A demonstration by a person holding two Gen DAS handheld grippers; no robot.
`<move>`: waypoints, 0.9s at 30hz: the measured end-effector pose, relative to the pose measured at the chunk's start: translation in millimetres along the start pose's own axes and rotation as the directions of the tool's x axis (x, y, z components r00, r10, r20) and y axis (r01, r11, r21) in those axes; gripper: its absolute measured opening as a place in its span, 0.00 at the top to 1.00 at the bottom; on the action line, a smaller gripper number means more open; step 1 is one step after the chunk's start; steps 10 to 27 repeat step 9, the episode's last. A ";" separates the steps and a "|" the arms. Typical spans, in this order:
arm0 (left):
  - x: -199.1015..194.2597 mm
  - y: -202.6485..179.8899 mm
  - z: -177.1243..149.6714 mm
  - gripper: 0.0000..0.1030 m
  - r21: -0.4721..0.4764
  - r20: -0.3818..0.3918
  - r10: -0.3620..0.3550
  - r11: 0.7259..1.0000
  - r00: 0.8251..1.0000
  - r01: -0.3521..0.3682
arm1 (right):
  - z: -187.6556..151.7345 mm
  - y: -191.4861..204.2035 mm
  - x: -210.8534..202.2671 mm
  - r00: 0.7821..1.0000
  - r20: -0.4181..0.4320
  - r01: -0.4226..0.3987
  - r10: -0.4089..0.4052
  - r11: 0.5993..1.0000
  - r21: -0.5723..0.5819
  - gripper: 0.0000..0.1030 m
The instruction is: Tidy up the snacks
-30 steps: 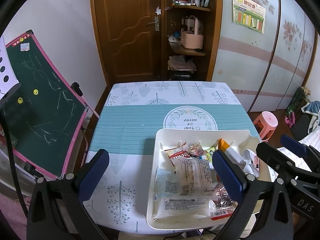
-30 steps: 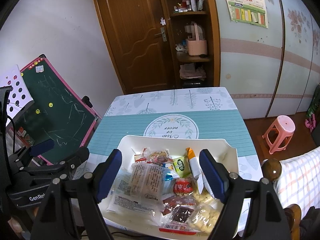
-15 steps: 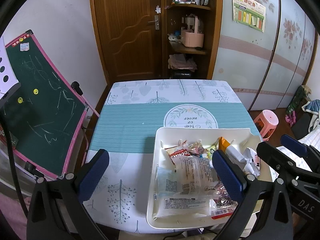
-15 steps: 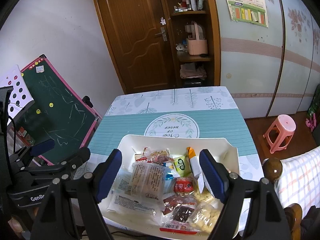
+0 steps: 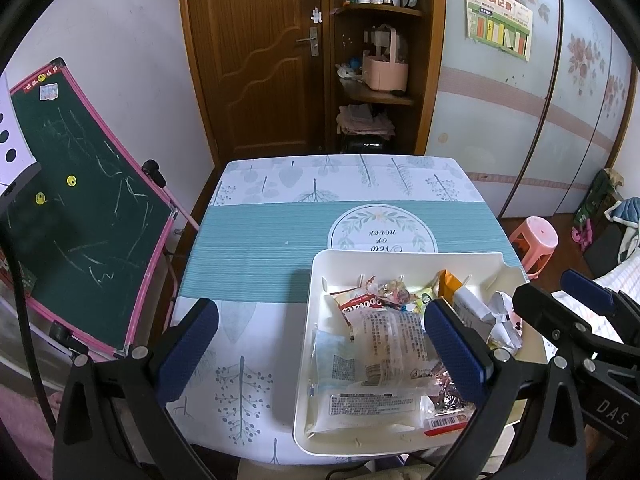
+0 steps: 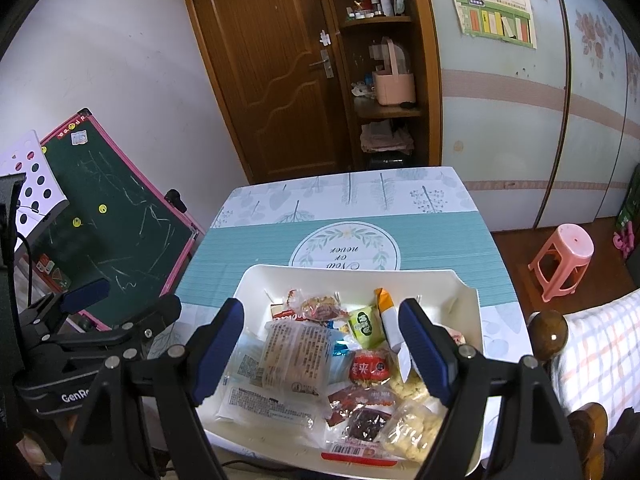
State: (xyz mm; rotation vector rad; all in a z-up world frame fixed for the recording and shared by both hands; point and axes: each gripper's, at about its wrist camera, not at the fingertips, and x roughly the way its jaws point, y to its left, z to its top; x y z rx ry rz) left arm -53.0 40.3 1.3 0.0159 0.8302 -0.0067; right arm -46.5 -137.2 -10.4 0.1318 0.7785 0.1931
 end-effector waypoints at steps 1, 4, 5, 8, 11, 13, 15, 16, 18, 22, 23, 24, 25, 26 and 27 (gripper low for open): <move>0.6 0.9 -1.6 0.01 0.000 -0.002 0.000 1.000 1.000 0.000 | 0.6 -1.1 0.0 1.000 0.001 0.000 0.000 1.000 0.000 0.22; 0.4 1.3 -2.5 0.01 0.000 -0.002 0.000 1.000 1.000 0.000 | 0.9 -1.2 0.0 1.000 0.001 -0.001 0.001 1.000 0.000 0.22; 0.3 1.8 -3.3 0.01 0.000 -0.003 0.000 1.000 1.000 0.000 | 0.8 -1.0 0.1 1.000 0.000 -0.001 0.001 1.000 0.001 0.22; 0.6 1.4 -2.1 0.01 0.001 -0.004 0.001 1.000 1.000 -0.001 | 1.1 -1.2 0.2 1.000 -0.001 -0.001 0.001 1.000 0.001 0.22; 0.5 2.6 -4.1 0.01 0.001 -0.007 0.001 1.000 1.000 -0.001 | 0.1 -0.3 0.4 1.000 -0.003 -0.001 0.001 1.000 0.002 0.22; 0.5 2.6 -4.1 0.01 0.001 -0.007 0.001 1.000 1.000 -0.001 | 0.1 -0.3 0.4 1.000 -0.003 -0.001 0.001 1.000 0.002 0.22; 0.5 2.6 -4.1 0.01 0.001 -0.007 0.001 1.000 1.000 -0.001 | 0.1 -0.3 0.4 1.000 -0.003 -0.001 0.001 1.000 0.002 0.22; 0.5 2.6 -4.1 0.01 0.001 -0.007 0.001 1.000 1.000 -0.001 | 0.1 -0.3 0.4 1.000 -0.003 -0.001 0.001 1.000 0.002 0.22; 0.5 2.6 -4.1 0.01 0.001 -0.007 0.001 1.000 1.000 -0.001 | 0.1 -0.3 0.4 1.000 -0.003 -0.001 0.001 1.000 0.002 0.22; 0.5 2.6 -4.1 0.01 0.001 -0.007 0.001 1.000 1.000 -0.001 | 0.1 -0.3 0.4 1.000 -0.003 -0.001 0.001 1.000 0.002 0.22; 0.5 2.6 -4.1 0.01 0.001 -0.007 0.001 1.000 1.000 -0.001 | 0.1 -0.3 0.4 1.000 -0.003 -0.001 0.001 1.000 0.002 0.22; 0.5 2.6 -4.1 0.01 0.001 -0.007 0.001 1.000 1.000 -0.001 | 0.1 -0.3 0.4 1.000 -0.003 -0.001 0.001 1.000 0.002 0.22; 0.5 2.6 -4.1 0.01 0.001 -0.007 0.001 1.000 1.000 -0.001 | 0.1 -0.3 0.4 1.000 -0.003 -0.001 0.001 1.000 0.002 0.22; 0.5 2.6 -4.1 0.01 0.001 -0.007 0.001 1.000 1.000 -0.001 | 0.1 -0.3 0.4 1.000 -0.003 -0.001 0.001 1.000 0.002 0.22; 0.5 2.6 -4.1 0.01 0.001 -0.007 0.001 1.000 1.000 -0.001 | 0.1 -0.3 0.4 1.000 -0.003 -0.001 0.001 1.000 0.002 0.22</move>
